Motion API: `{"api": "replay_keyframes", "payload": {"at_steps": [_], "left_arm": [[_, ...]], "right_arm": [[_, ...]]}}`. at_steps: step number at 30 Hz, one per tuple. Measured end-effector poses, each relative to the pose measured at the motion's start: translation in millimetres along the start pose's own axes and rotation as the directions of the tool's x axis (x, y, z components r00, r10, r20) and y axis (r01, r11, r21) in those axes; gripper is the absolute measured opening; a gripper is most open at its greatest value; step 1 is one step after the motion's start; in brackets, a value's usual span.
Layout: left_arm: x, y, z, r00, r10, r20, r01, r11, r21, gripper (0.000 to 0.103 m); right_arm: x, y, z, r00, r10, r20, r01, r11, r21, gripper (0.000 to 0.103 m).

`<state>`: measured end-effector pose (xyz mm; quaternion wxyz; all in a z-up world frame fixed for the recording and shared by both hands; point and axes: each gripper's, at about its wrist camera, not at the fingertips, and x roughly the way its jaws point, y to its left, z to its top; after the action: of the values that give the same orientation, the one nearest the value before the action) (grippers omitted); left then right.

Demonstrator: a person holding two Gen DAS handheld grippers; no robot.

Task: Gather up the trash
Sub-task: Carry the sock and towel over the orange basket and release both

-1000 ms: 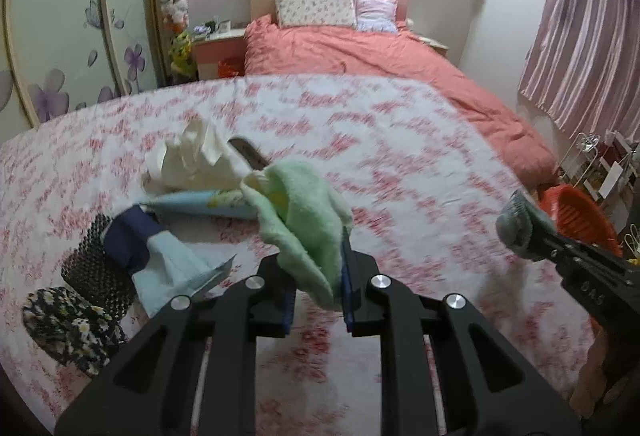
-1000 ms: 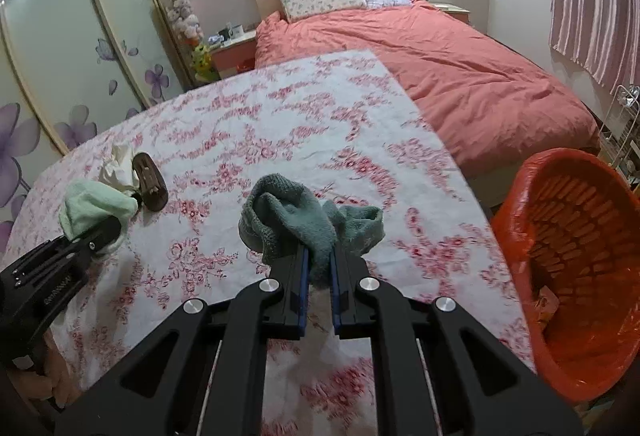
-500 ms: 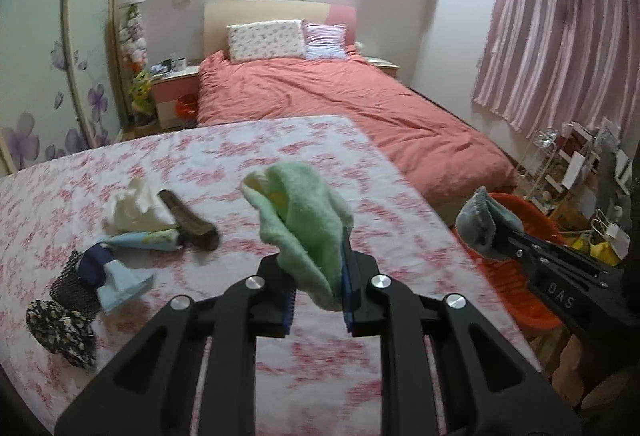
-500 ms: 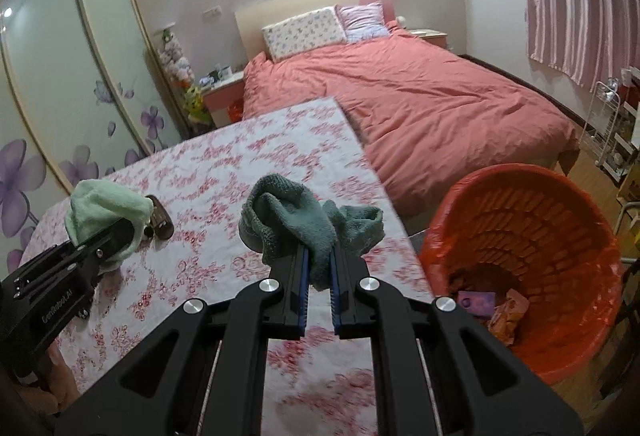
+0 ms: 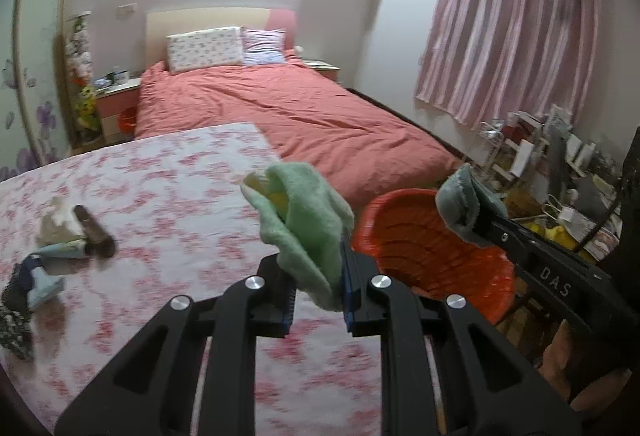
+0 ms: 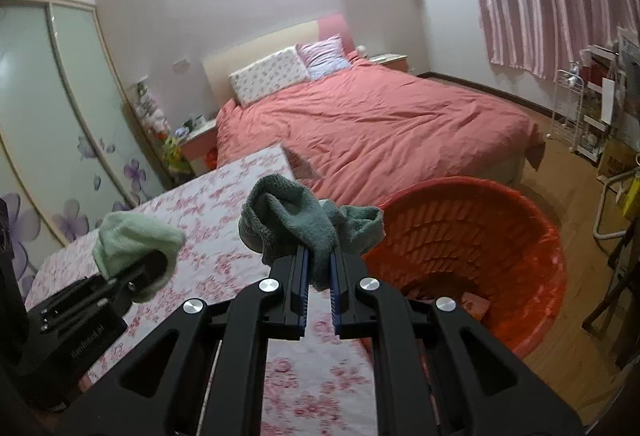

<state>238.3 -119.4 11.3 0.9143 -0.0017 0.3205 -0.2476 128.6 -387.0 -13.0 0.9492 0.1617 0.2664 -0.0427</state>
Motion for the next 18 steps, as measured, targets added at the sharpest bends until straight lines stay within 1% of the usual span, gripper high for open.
{"api": "replay_keyframes", "payload": {"at_steps": [10, 18], "left_arm": [[39, -60, 2, 0.994, -0.106, -0.033, 0.108, 0.992, 0.069, 0.019], [78, -87, 3, 0.986, -0.15, -0.075, 0.156, 0.984, 0.091, 0.019]], "right_arm": [[9, -45, 3, 0.998, -0.061, 0.03, 0.059, 0.995, 0.081, 0.009], [22, -80, 1, 0.995, -0.096, 0.019, 0.092, 0.985, 0.145, 0.009]]}}
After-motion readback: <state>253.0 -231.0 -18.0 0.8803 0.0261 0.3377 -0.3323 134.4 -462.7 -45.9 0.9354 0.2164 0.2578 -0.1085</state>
